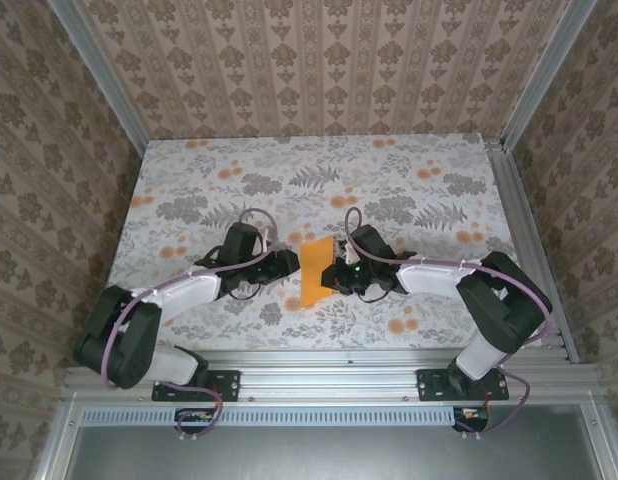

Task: Fold a paper plane with a square sheet of paper (pick it up from the middle)
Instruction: Place the paper at the center of the table, then rotate the paper at the center of the table.

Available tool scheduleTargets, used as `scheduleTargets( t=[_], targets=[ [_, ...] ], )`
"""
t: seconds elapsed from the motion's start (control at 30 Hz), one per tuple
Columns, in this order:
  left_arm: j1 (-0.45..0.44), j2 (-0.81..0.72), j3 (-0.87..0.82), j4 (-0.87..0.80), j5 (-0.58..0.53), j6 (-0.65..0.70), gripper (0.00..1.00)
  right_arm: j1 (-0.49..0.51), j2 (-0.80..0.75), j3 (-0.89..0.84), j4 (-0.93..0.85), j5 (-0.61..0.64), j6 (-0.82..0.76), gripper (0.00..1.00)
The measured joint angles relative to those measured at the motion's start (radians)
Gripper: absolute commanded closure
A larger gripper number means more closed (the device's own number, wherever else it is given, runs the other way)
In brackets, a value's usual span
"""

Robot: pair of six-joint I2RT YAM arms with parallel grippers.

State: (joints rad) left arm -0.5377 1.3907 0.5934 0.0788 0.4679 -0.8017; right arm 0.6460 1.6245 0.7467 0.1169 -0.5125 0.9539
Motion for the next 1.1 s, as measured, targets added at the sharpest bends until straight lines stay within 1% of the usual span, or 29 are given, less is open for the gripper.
scheduleTargets(
  t=[0.13,0.27,0.37,0.5,0.57,0.8,1.1],
  targets=[
    [-0.034,0.086,0.001,0.043,0.0,0.001,0.56,0.002,0.015,-0.018,0.045,-0.001,0.017,0.76],
    [-0.051,0.163,0.004,0.071,0.003,0.002,0.61,0.003,0.022,-0.022,0.083,-0.005,0.023,0.73],
    [-0.051,0.19,0.016,0.076,0.003,0.009,0.63,0.003,0.024,-0.024,0.108,-0.008,0.024,0.71],
    [-0.058,0.224,0.043,0.077,0.002,0.029,0.67,0.002,0.029,-0.024,0.125,-0.011,0.026,0.64],
    [-0.058,0.232,0.053,0.067,0.003,0.043,0.69,-0.002,0.032,-0.024,0.129,-0.012,0.026,0.63],
    [-0.058,0.249,0.082,0.013,-0.001,0.1,0.71,-0.037,0.055,-0.024,0.127,-0.019,0.015,0.54],
    [-0.069,0.286,0.16,-0.105,-0.018,0.187,0.71,-0.1,0.099,0.025,0.092,-0.022,-0.028,0.5]
  ],
)
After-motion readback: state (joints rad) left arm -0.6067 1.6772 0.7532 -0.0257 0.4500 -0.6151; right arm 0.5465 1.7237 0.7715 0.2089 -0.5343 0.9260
